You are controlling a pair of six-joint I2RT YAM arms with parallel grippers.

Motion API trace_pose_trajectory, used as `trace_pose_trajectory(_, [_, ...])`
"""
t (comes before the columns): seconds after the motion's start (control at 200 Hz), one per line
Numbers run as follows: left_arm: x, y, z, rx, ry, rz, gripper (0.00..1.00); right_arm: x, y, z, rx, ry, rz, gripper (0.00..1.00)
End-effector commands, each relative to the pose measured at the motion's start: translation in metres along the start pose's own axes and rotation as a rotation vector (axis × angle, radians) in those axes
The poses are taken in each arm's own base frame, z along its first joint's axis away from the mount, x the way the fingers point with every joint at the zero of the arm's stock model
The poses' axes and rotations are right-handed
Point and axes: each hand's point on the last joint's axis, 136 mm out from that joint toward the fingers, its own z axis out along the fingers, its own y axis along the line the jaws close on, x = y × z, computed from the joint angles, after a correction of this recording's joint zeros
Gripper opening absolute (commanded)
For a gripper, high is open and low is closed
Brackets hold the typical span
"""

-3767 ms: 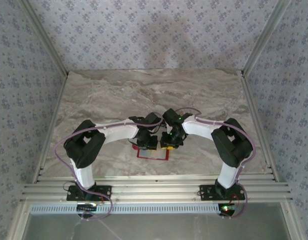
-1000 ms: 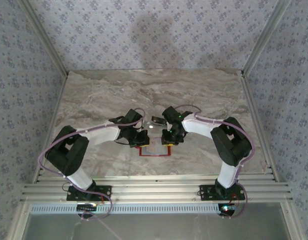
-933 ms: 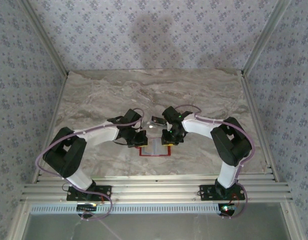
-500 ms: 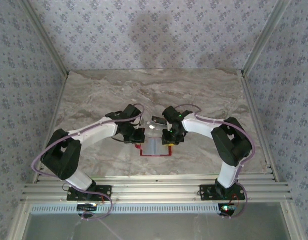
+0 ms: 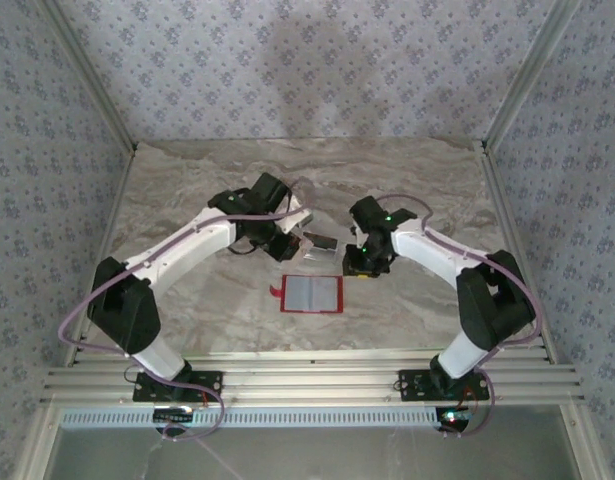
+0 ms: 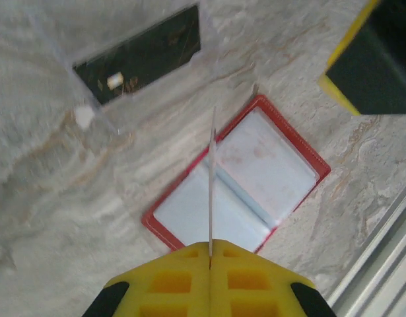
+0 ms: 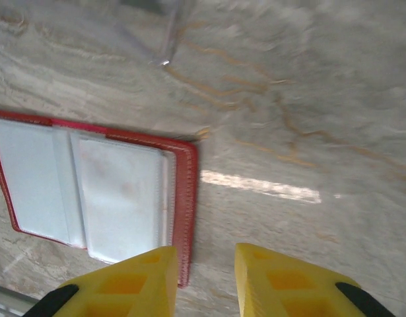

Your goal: Take the credit cards out of the card holder

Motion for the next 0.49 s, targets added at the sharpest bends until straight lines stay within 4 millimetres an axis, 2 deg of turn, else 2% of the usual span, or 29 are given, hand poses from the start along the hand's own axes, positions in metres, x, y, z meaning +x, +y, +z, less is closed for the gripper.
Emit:
trace_pose_trajectory(0.0, [-0.009,0.001,-0.001,-0.001,0.039,0.321,0.00,-0.005,-0.015,-0.024,0.021,-0.029,0.004,0.30])
trace_pose_trajectory(0.27, [-0.046,0.003,0.010,0.013,0.063,0.824,0.00,-0.014,-0.037,-0.047,0.006,-0.080,0.061,0.30])
trace_pose_trajectory(0.49, [-0.073,0.011,0.022,0.034,0.089,0.989,0.00,-0.015,-0.040,-0.052,-0.004,-0.093,0.078,0.30])
